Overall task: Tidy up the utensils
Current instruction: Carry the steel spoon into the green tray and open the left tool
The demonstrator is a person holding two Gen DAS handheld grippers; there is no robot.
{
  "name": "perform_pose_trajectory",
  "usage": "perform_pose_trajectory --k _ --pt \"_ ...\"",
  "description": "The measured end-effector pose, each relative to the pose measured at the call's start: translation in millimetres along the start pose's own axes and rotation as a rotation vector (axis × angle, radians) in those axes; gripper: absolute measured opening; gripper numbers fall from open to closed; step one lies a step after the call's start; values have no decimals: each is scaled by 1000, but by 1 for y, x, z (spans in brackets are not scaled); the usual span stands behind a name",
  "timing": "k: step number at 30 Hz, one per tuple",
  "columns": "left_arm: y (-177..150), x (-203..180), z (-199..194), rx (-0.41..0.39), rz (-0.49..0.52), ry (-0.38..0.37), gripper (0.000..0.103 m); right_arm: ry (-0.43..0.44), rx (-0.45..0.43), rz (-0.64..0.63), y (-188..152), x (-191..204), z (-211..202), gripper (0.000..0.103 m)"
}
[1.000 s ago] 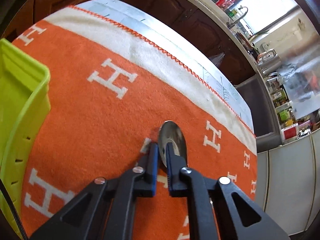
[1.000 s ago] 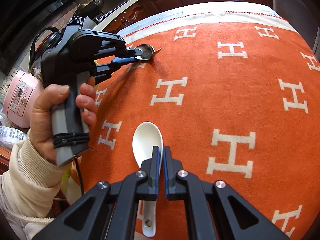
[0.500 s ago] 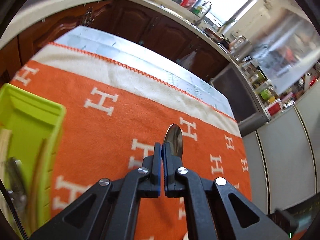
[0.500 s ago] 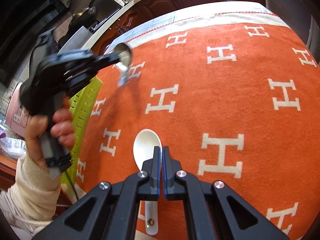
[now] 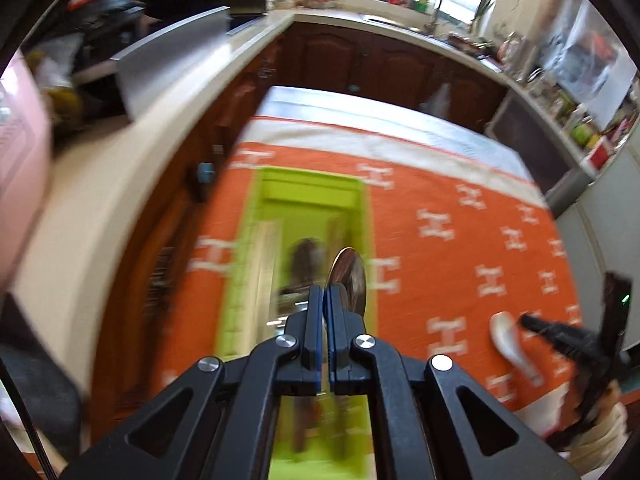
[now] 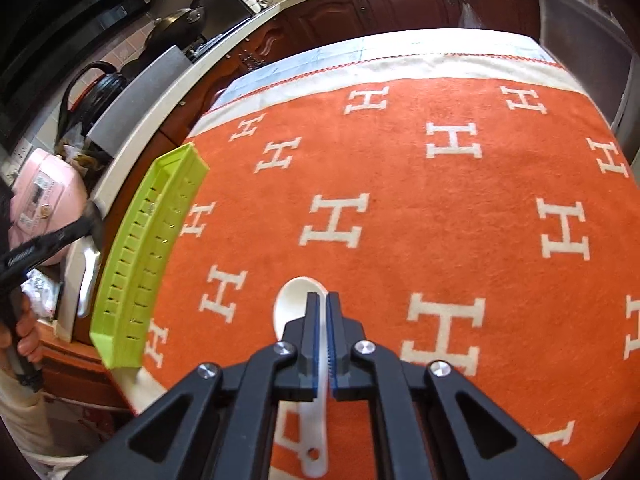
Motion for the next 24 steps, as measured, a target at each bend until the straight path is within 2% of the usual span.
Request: perform_pose_trajectory --k 3,6,8,10,12,15,16,17,19,24 --pt "-5 11 2 5 36 96 0 -23 18 -1 1 -3 11 13" --pt "-10 7 15 42 123 174 0 -48 22 -28 -1 -2 18 17" --pt "-16 2 26 81 176 184 0 -58 13 -58 -4 4 18 28" --pt "-21 -5 38 111 219 188 0 -68 8 -78 -5 9 19 33" --pt "-24 -10 47 131 237 185 0 -87 3 -94 -5 13 20 35" --pt "-24 -7 52 140 205 157 0 -138 -3 -130 -7 19 24 35" --pt "-24 -5 52 139 189 147 3 -156 -3 -149 -8 22 25 35" --pt "-24 -4 50 136 175 133 5 -176 -4 -164 -9 25 25 30" --pt "-22 -5 49 123 157 120 20 -191 -2 -176 -11 28 27 14" --pt "-14 -5 42 101 109 73 30 -150 3 -129 -10 26 20 3"
Point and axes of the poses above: each gripper's, at about its wrist camera, not at the fingertips, and z roughly the way its jaws point, x to its left, y to its top, the point moved 5 cm from there along z, roughly the way its jaws point, and after that the axes turned 14 degrees about x, right-handed, at the moved point
